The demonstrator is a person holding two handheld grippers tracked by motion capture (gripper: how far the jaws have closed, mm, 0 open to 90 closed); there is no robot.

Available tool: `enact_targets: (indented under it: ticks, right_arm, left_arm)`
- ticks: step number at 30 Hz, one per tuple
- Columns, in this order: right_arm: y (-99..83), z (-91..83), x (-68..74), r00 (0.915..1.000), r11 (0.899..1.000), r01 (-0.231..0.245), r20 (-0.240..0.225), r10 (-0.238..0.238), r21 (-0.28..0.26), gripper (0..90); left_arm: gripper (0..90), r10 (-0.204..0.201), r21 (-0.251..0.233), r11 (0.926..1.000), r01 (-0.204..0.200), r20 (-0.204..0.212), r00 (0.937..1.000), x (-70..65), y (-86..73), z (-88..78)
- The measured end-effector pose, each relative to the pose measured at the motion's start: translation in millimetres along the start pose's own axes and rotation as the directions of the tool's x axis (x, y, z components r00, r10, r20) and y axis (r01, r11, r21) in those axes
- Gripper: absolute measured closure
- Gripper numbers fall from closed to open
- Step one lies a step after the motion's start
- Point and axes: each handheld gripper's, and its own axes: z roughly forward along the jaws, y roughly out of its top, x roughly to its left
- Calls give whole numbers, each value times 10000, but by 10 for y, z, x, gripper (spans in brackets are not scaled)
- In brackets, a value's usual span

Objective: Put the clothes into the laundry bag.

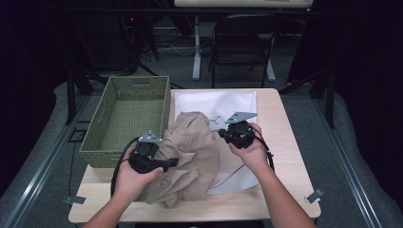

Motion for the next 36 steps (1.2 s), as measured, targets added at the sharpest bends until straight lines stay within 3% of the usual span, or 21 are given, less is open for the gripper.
enact_targets:
  ticks: [8,14,30,36]
  right_arm:
    - [3,17,-9,10000,10000,-81,37,81,-57,882]
    - [6,22,-21,9999,9999,-85,54,85,-113,882]
    - [78,80,-31,9998,9998,-123,128,125,-142,883]
    - [222,102,-74,9995,9997,-165,270,169,-153,884]
  left_arm:
    - [552,300,159,9994,-302,105,9995,-99,-84,159]
    - [552,755,408,9962,-765,256,9968,-179,-155,266]
    - [552,846,493,9951,-855,193,9962,-198,-232,357]
    - [552,1158,476,9920,-1166,191,9931,-247,-266,348]
